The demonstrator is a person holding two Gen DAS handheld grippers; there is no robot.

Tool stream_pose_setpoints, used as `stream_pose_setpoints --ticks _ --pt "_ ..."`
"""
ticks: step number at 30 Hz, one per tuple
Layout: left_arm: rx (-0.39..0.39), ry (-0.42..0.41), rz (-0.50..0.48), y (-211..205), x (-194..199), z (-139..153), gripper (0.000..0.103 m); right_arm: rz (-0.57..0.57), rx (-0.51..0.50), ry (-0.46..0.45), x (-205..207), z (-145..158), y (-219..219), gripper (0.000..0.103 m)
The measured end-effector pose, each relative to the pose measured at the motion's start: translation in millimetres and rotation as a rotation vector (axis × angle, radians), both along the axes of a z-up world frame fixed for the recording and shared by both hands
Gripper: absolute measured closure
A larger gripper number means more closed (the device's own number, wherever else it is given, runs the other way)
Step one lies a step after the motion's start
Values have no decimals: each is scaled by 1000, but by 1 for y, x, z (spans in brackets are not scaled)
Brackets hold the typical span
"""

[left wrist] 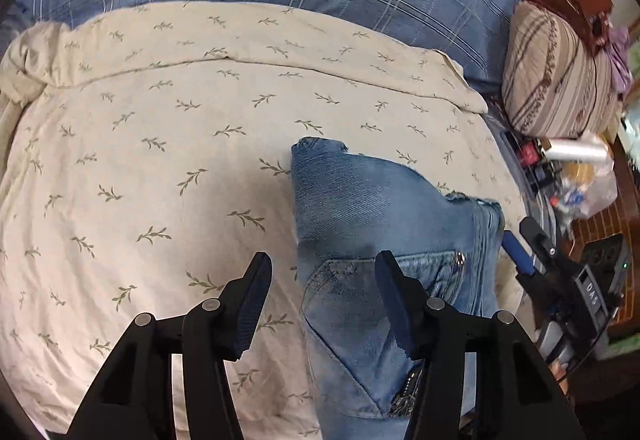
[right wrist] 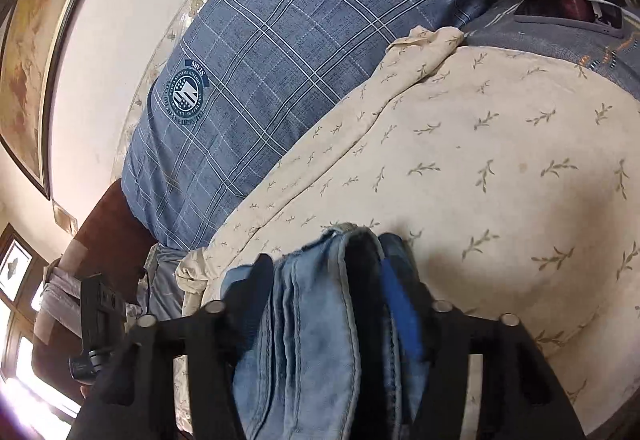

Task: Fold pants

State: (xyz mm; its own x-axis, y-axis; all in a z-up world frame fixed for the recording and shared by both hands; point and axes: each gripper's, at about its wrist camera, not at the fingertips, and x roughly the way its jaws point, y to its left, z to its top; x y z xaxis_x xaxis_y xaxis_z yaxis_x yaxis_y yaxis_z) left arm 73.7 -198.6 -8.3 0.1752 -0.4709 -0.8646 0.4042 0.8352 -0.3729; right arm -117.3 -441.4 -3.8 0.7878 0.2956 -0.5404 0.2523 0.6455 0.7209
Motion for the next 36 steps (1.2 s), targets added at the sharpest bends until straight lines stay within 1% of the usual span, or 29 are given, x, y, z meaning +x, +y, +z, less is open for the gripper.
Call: stream_pose_setpoints --ticks 2,3,4,5,6,7,9,10,11,12,13,14,16,17,18,19,20,22,25,26,27,28,29,30,31,32,33,34,36 --pt "5 45 1 -6 2 -10 50 31 -30 32 13 -5 5 42" --pt "13 61 -1 -7 4 -14 50 55 -43 73 24 -9 12 41" --pt "19 72 -9 -8 4 -18 50 77 -59 118 33 -14 18 48" --pt "24 66 -24 -14 4 -20 50 93 -83 105 36 -11 22 82" --pt "37 44 -28 -18 4 -20 50 137 -80 55 38 -4 26 83" --pt "58 13 -29 -22 3 -21 46 148 -118 19 36 7 31 83" --pt "98 -41 -30 -33 0 -26 36 150 -247 2 36 20 40 83" --pt "108 -53 -26 -39 1 -30 33 155 -284 48 41 14 41 82" --pt "115 -61 -24 -43 2 -33 30 161 -325 116 48 1 41 78" --pt "117 -60 -20 -45 4 -34 30 175 -335 149 51 -10 41 79" --pt "117 -54 -15 -44 4 -34 30 178 -309 147 50 -15 39 78" --pt "106 -41 -15 -40 4 -31 32 163 -272 131 45 -10 35 71" --pt "89 1 -18 -28 3 -26 36 130 -198 98 29 6 29 64" --pt "71 37 -24 -18 0 -23 40 113 -159 81 17 13 26 58" --pt "58 51 -31 -10 -5 -18 41 99 -106 69 5 17 23 52" --pt "40 61 -35 1 -11 -16 41 85 -36 57 -9 16 19 38" --pt "18 68 -30 15 -18 -15 40 70 28 52 -26 13 17 30" --pt "-16 91 -15 37 -30 -20 39 54 100 71 -52 1 16 30" --pt "-55 187 -24 53 -49 -44 38 64 159 110 -78 -18 27 30" --pt "-60 194 -25 54 -53 -49 38 79 168 111 -80 -25 32 33" --pt "-54 199 -12 54 -54 -53 38 87 152 121 -81 -29 39 39" --pt "-58 210 -16 53 -54 -55 41 100 103 145 -77 -31 49 63" --pt "-72 231 -40 49 -56 -53 54 112 71 156 -73 -30 56 71" --pt "-80 230 -61 45 -58 -47 67 120 16 147 -71 -19 62 76" --pt "-78 210 -80 41 -61 -41 67 117 -19 113 -71 -7 63 83" --pt "-56 153 -95 35 -65 -32 67 110 -59 60 -73 9 62 87" --pt "-35 110 -102 30 -68 -28 67 96 -110 17 -76 27 61 87" --pt "-16 85 -109 23 -72 -29 66 93 -165 2 -77 39 60 87" --pt "22 92 -118 11 -76 -41 65 86 -258 26 -75 43 59 87"
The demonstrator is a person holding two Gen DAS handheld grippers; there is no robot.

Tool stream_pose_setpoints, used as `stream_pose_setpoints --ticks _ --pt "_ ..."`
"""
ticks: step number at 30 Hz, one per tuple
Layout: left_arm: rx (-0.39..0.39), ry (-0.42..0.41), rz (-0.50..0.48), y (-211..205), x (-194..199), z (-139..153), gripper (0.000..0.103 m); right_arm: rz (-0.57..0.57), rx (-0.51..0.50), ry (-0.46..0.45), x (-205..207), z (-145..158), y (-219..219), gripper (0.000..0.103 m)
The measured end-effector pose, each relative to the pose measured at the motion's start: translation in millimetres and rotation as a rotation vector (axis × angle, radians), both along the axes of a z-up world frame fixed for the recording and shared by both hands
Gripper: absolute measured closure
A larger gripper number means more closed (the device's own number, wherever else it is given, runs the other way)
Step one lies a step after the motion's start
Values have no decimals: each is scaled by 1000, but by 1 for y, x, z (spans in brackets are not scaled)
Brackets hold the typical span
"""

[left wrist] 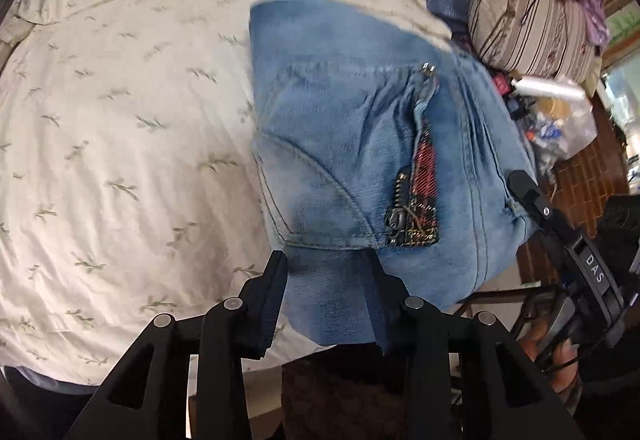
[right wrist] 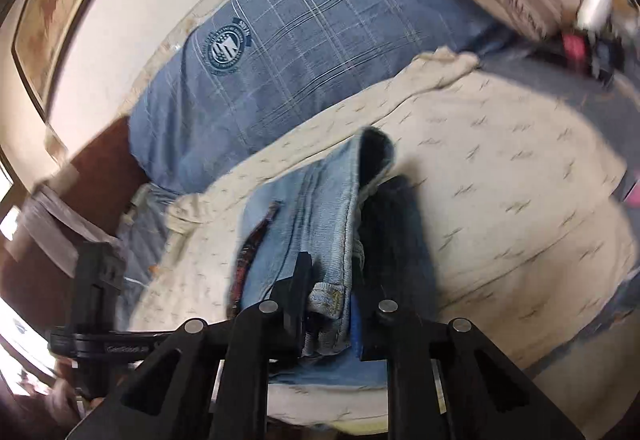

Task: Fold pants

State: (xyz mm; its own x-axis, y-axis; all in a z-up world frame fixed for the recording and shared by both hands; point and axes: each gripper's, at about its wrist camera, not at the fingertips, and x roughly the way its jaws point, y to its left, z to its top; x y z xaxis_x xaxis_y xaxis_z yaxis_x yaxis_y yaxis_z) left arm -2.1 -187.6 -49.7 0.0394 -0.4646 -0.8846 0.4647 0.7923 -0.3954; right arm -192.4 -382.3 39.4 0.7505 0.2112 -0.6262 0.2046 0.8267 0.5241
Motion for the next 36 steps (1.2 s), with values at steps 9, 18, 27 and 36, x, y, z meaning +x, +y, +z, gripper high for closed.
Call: stream_pose_setpoints --ticks 9,18,27,36 --pt "-5 56 11 10 12 -10 55 -108 137 112 -16 -53 -36 69" --pt "-114 -77 115 -5 67 53 57 -25 77 -102 38 12 -31 66" --pt "67 -156 145 -80 95 0 47 42 39 97 120 -62 -27 70" --pt "-89 33 185 2 85 11 45 -81 229 12 58 -37 -73 26"
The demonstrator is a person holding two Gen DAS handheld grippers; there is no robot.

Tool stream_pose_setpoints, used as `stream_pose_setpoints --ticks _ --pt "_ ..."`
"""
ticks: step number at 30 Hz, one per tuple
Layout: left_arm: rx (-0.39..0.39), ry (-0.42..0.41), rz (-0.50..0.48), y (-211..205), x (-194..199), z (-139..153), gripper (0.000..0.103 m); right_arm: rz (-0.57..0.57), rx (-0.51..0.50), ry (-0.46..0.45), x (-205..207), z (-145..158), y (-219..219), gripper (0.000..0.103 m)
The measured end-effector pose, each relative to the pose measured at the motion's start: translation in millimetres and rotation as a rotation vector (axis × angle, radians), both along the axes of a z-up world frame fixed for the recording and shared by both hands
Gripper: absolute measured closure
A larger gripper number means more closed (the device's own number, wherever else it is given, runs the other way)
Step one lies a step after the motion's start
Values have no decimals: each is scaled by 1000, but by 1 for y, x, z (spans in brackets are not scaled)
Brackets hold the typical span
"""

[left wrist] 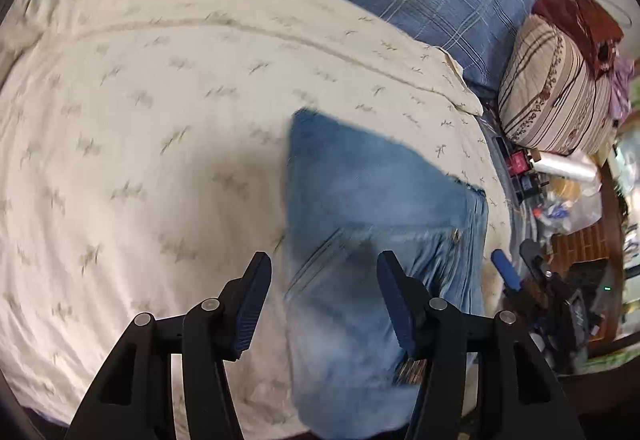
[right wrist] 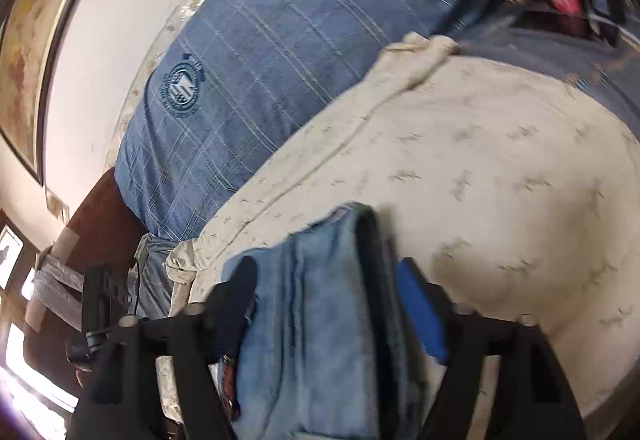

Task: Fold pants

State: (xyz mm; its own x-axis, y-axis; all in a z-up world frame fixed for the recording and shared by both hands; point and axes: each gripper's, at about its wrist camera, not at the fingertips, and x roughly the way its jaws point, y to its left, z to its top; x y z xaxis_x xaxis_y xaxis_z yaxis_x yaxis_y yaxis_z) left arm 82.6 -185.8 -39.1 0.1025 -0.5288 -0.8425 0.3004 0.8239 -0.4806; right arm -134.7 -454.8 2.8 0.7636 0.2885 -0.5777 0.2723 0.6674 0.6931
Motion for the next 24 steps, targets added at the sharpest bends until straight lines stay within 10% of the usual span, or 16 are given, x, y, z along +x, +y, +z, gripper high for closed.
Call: stream_pose_setpoints --ticks 7,11,14,19,24 --pt "-138 262 11 11 7 -54 39 80 230 73 -7 -49 4 25" --pt "-149 211 -60 -11 4 -50 23 228 85 20 -2 -27 32 20" --pt "-116 198 -79 -23 4 -67 22 216 -16 148 3 -45 31 26" --pt "-89 110 -91 -24 -8 -47 48 197 -140 135 -8 -22 50 55" --pt "-106 2 -61 -4 -8 -10 55 234 -175 76 3 14 75 57"
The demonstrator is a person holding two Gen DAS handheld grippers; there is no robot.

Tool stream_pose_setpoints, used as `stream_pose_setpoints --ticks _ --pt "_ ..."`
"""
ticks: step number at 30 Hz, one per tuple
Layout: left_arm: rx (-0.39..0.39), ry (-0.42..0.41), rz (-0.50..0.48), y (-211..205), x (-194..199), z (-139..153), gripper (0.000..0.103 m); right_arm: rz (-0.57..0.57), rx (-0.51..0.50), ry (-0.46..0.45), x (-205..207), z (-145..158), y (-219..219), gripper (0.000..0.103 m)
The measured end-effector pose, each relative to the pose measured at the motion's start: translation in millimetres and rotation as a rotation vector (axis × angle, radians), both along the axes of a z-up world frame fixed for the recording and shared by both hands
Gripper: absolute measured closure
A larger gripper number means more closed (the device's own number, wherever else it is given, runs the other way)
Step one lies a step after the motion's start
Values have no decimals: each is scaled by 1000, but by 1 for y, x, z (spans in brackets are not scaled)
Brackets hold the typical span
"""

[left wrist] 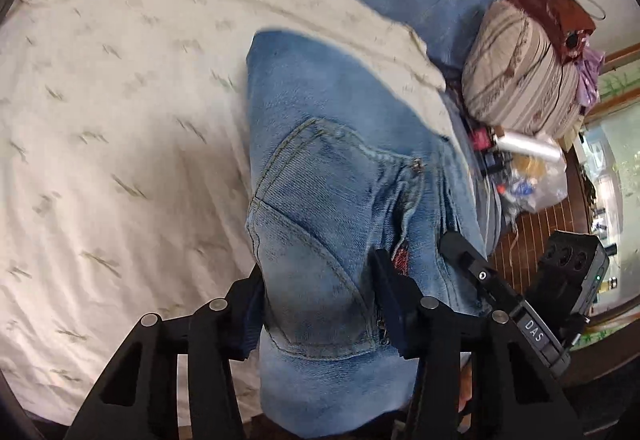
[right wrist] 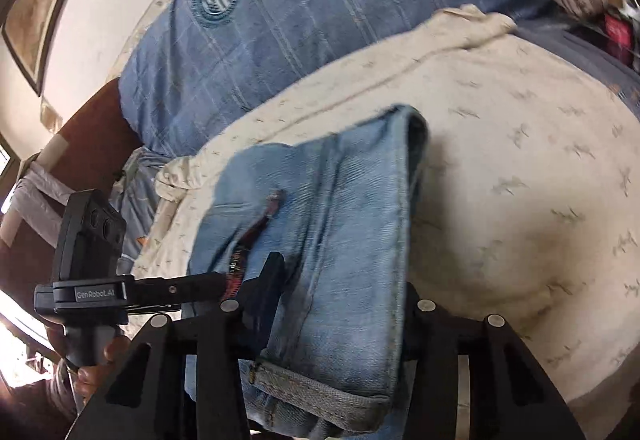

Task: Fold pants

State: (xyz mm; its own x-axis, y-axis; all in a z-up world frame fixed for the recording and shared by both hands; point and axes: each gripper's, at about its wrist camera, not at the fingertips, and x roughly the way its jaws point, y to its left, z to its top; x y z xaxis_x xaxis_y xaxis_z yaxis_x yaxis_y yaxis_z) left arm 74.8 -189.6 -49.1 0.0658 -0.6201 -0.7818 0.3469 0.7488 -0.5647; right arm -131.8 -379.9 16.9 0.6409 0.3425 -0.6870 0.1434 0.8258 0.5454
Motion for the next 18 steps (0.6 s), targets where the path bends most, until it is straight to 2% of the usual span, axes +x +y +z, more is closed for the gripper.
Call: stream_pose_setpoints --ticks 4,7,9,10,12,13,15,16,17,18 --pt "-5 -127 104 44 11 39 55 71 18 -42 50 19 32 58" --pt "-17 -190 184 75 26 61 54 129 16 -119 88 34 60 58" --pt "22 -228 225 90 32 68 50 155 -12 -164 110 38 80 54" --pt "71 -234 243 95 36 64 49 161 -45 -157 122 36 90 50" --pt "167 -216 280 92 37 48 51 139 -215 -75 141 23 110 47" --pt "204 -198 294 97 36 39 52 145 -262 -48 144 17 117 47" --pt "237 -212 316 100 27 28 52 151 -282 -35 136 12 123 47" --pt "245 -225 324 98 24 25 51 154 -288 -35 130 11 125 44" --pt "235 -248 329 93 22 25 47 154 -292 -40 124 12 126 35" --pt "233 -261 329 99 16 30 45 148 -305 -40 119 15 127 31"
